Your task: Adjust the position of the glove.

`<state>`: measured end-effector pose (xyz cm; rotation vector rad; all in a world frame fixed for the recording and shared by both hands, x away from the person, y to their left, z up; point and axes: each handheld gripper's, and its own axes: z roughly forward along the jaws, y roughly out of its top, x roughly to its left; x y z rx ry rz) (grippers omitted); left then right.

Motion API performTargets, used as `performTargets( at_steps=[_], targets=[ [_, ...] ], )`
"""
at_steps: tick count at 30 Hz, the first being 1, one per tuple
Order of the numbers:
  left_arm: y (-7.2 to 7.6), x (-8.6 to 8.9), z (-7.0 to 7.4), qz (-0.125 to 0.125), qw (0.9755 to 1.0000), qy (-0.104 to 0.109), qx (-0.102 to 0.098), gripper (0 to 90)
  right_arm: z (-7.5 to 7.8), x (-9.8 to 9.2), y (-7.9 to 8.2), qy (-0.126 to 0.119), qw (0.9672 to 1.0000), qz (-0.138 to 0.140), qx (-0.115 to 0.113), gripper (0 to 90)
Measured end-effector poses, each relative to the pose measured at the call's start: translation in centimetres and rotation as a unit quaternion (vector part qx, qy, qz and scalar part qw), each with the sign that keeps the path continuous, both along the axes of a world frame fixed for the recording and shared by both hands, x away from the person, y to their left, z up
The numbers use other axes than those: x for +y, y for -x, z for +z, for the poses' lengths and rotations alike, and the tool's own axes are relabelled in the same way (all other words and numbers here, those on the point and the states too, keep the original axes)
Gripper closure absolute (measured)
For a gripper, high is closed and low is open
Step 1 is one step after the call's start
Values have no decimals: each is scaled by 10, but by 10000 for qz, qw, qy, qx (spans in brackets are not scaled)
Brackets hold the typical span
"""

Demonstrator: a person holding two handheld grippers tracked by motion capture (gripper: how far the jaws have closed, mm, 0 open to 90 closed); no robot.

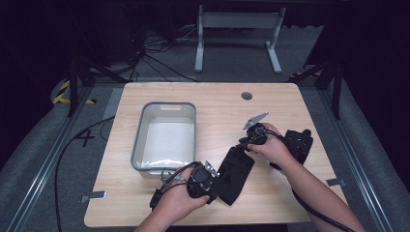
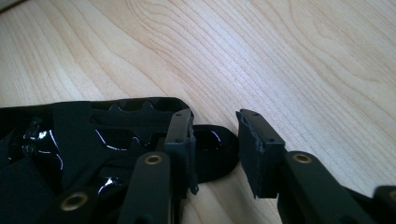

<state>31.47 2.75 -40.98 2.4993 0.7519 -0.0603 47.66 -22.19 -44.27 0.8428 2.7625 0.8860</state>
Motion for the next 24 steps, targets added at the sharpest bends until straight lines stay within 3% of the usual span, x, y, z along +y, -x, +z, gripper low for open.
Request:
performTargets(
  at_steps=[4,11,19,24],
  targets=[
    [-1,-4,-3,123,9999,35,-43,523,-1,-2,-2,-62,9999,9,135,761],
    [-2,-14,-9,291,9995,82,-72,500,0,0,0,-6,9999,91,104,813],
    [-2,-37,-29,181,9997,-173,20,496,0,-1,0,-30,9999,56,126,814],
    [-1,-44,-30,228,9991,-365,-36,497,-1,-1,2,-62,9999,39,80,814]
  ],
)
